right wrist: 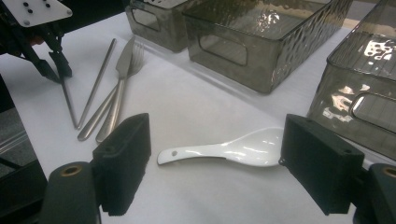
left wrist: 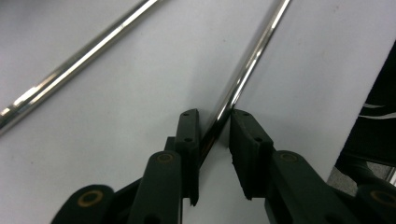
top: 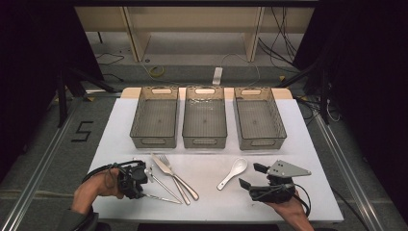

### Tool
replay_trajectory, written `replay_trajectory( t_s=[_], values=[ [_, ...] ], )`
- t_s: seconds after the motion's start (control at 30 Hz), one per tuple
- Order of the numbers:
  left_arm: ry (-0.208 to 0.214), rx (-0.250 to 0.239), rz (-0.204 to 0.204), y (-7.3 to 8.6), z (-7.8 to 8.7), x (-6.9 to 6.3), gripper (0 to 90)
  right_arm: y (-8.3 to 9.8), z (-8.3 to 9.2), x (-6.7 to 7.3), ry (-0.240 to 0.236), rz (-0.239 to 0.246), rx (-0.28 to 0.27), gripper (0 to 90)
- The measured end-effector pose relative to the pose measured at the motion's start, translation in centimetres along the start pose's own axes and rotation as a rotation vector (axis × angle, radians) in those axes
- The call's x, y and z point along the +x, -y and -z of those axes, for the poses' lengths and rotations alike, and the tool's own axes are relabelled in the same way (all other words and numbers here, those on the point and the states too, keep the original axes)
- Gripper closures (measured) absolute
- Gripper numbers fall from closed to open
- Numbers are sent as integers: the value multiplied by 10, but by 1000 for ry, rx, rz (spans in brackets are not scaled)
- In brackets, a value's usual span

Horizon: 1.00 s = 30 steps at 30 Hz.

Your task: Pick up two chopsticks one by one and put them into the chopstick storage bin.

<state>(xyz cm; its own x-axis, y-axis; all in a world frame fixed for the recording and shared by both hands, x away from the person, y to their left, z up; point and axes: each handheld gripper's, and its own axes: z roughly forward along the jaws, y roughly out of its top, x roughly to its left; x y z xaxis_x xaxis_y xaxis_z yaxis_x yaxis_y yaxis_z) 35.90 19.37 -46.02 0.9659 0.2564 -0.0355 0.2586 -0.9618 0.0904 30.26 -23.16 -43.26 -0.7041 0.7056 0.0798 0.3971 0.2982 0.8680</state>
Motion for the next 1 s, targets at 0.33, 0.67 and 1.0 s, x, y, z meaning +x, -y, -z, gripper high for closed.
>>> replay_trajectory(
  t_s=[0.33, 0.67, 1.0],
  values=[
    [13, -5, -38, 4, 0, -4, 775, 0, -1, 0, -4, 7, 10, 256],
    [15, 18, -99, 3, -1, -11, 811, 0, -3, 2, -5, 20, 30, 258],
    [27, 17, -124, 5, -1, -16, 842, 0, -3, 3, 5, 26, 26, 264]
  ],
)
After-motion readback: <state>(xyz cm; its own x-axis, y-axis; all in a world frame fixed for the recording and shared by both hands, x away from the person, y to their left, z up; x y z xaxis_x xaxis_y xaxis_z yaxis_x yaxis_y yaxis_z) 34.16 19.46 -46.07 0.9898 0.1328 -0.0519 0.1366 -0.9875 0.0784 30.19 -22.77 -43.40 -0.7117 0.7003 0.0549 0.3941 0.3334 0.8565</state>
